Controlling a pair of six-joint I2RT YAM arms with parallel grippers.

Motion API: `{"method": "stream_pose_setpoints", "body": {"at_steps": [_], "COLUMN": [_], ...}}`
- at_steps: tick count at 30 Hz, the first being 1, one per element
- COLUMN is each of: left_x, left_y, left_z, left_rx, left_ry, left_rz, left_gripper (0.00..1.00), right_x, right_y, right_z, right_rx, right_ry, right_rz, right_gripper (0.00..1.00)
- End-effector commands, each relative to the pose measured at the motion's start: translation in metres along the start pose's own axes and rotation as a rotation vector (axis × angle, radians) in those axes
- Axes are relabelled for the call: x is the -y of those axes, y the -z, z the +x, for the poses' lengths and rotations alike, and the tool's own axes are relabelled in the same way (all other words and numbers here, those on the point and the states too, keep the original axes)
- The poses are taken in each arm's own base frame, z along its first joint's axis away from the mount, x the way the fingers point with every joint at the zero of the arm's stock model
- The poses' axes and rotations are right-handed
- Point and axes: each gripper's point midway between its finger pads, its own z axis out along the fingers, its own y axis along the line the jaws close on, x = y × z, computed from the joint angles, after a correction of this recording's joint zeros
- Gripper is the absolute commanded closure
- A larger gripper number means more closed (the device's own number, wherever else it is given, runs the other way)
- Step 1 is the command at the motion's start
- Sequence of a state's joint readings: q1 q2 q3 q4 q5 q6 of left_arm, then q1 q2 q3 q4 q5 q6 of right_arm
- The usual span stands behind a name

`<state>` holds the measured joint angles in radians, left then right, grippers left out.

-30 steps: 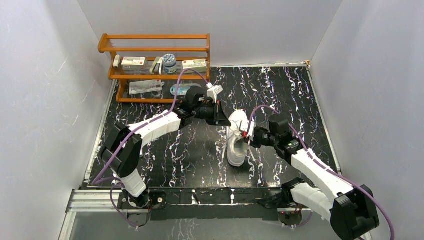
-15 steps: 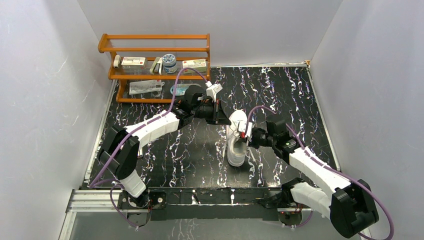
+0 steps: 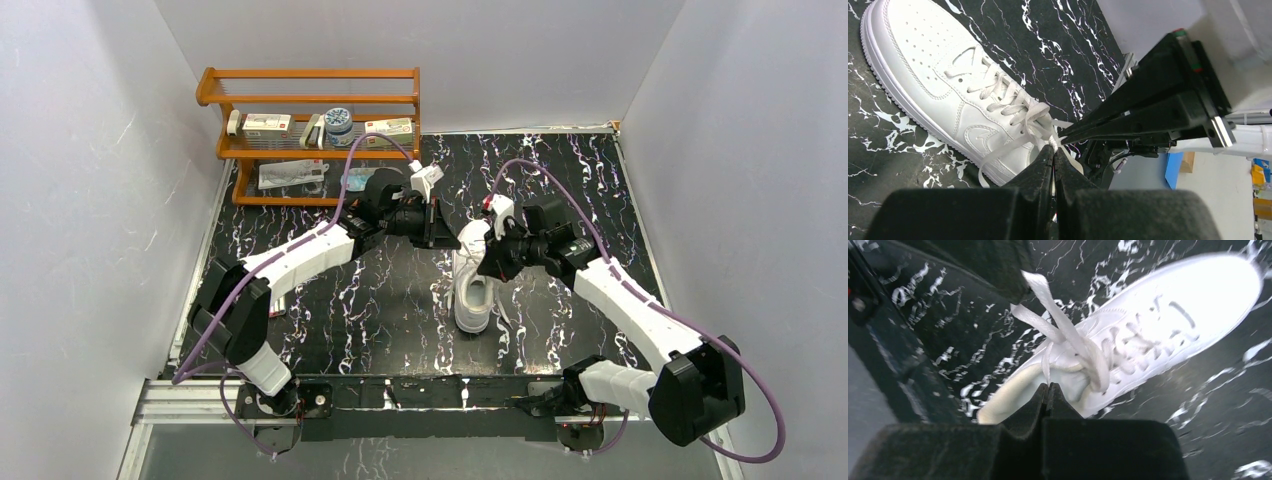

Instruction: Tie the shoes

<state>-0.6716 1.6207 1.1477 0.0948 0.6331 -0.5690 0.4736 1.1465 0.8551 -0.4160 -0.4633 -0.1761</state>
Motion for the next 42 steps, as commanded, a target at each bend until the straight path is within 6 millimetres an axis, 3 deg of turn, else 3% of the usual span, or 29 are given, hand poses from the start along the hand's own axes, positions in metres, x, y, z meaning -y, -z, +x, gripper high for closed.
{"method": "stream_pose_setpoints", "body": {"at_steps": [1, 8, 10, 15, 17, 20, 30, 38, 42], "left_x": [0.030, 0.033, 0.035, 0.035, 0.034, 0.034, 0.033, 0.036, 0.036], "left_y": [0.019, 0.024, 0.025, 0.023, 0.021, 0.020, 0.021, 0.021, 0.022], "left_z": [-0.006, 0.001, 0.002, 0.001, 0.000, -0.002, -0.001, -0.004, -0.004], "left_rx": [0.023, 0.014, 0.011, 0.007, 0.008, 0.001, -0.003, -0.002, 0.000], "left_ry": [-0.035, -0.026, -0.028, -0.029, -0.031, -0.042, -0.055, -0.057, -0.058], "left_rz": [0.060, 0.073, 0.079, 0.084, 0.081, 0.073, 0.072, 0.081, 0.078], "left_gripper": [1.00, 1.00, 1.00, 1.00, 1.00, 1.00, 1.00, 1.00, 1.00], "right_x": [-0.012, 0.010, 0.008, 0.005, 0.012, 0.012, 0.005, 0.019, 0.021], "right_y": [0.011, 0.017, 0.012, -0.001, 0.002, 0.005, 0.007, 0.002, -0.001], "right_z": [-0.006, 0.020, 0.025, 0.022, 0.022, 0.021, 0.030, 0.034, 0.040], "right_rx": [-0.001, -0.127, -0.153, -0.106, -0.108, -0.091, 0.050, 0.105, 0.063], "right_ry": [-0.374, -0.539, -0.529, -0.451, -0.439, -0.432, -0.418, -0.381, -0.384], "right_rz": [0.053, 0.258, 0.229, 0.146, 0.187, 0.169, 0.024, 0.057, 0.053], "right_gripper": [1.00, 1.00, 0.94, 0.67, 0.55, 0.45, 0.43, 0.44, 0.55]}}
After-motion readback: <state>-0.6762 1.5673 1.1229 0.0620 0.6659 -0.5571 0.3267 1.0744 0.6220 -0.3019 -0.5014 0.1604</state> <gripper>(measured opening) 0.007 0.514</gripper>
